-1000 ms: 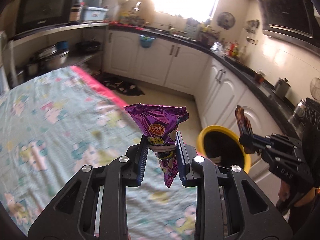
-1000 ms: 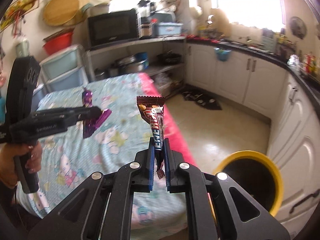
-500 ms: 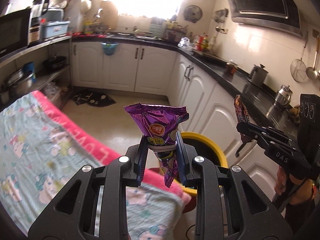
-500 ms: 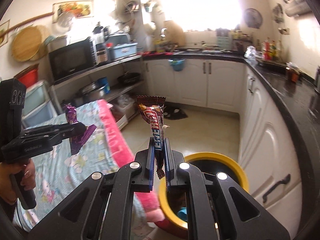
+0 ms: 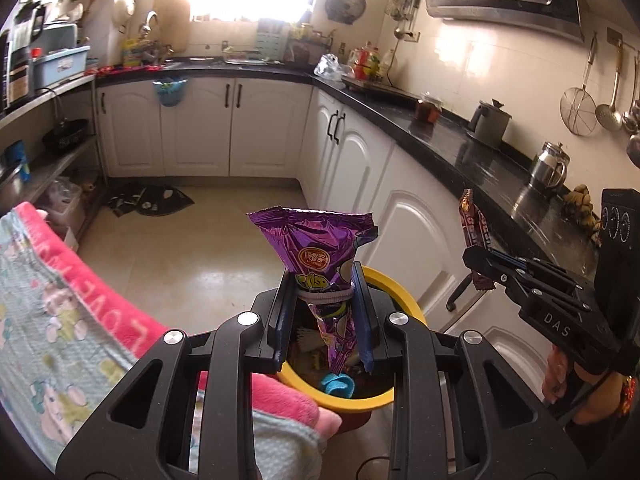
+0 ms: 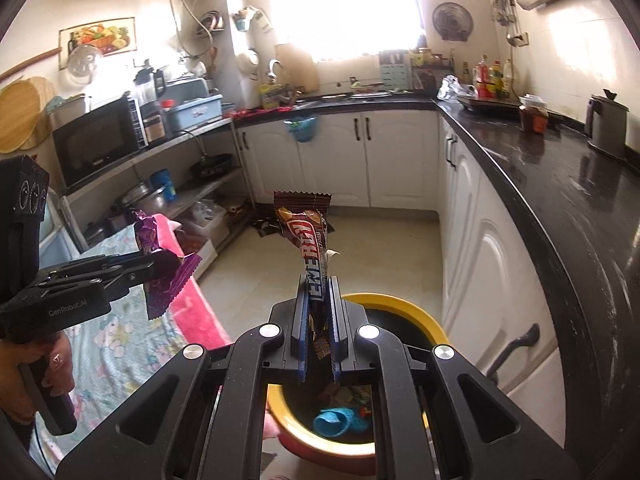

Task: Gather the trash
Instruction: 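Lift both held items and carry them over the yellow bin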

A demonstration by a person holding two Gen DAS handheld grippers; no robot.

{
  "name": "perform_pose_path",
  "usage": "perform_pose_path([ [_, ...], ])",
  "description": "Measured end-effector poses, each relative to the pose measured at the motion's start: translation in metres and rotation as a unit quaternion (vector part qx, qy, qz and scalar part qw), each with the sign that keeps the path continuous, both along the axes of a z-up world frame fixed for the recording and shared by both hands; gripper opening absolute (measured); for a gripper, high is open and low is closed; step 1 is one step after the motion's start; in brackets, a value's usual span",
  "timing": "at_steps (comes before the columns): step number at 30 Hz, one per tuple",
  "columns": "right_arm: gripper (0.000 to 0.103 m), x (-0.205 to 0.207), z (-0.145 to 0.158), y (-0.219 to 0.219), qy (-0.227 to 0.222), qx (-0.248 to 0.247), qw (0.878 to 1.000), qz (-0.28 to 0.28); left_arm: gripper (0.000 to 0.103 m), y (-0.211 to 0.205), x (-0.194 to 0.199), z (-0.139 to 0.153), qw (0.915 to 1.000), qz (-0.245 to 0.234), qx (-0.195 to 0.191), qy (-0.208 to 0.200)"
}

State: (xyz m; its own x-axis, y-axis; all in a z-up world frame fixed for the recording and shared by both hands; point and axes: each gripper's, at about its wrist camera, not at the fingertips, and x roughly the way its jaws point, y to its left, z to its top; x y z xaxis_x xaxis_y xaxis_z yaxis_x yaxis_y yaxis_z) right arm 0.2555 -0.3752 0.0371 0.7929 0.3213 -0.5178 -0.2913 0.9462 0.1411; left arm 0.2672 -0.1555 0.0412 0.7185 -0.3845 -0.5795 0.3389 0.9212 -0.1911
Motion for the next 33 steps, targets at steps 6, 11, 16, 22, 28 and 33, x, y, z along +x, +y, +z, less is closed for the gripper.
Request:
perform_pose_path([
  [6,0.009,0.005,-0.014,-0.008,0.011,0.000,1.000,-0.019,0.020,-0.015,0.014,-0.011,0.9999,-0.014,-0.001,0.007],
  [11,0.009,0.011,-0.024,-0.013,0.024,0.004,0.999,-0.031,0.020,-0.028,0.026,-0.022,0.9996,-0.024,-0.001,0.014],
  [16,0.009,0.015,-0.040,-0.018,0.041,0.008,0.998,-0.041,0.020,-0.038,0.036,-0.033,0.9991,-0.033,0.003,0.026],
  [22,0.009,0.019,-0.055,-0.018,0.057,0.011,0.997,-0.047,0.020,-0.042,0.047,-0.048,0.9983,-0.042,0.006,0.040],
  [28,0.009,0.024,-0.070,-0.018,0.073,0.016,0.996,-0.049,0.021,-0.047,0.056,-0.064,0.9971,-0.052,0.008,0.056],
  [33,0.009,0.029,-0.085,-0.019,0.087,0.013,0.995,-0.054,0.021,-0.049,0.064,-0.080,0.9958,-0.053,0.010,0.074],
])
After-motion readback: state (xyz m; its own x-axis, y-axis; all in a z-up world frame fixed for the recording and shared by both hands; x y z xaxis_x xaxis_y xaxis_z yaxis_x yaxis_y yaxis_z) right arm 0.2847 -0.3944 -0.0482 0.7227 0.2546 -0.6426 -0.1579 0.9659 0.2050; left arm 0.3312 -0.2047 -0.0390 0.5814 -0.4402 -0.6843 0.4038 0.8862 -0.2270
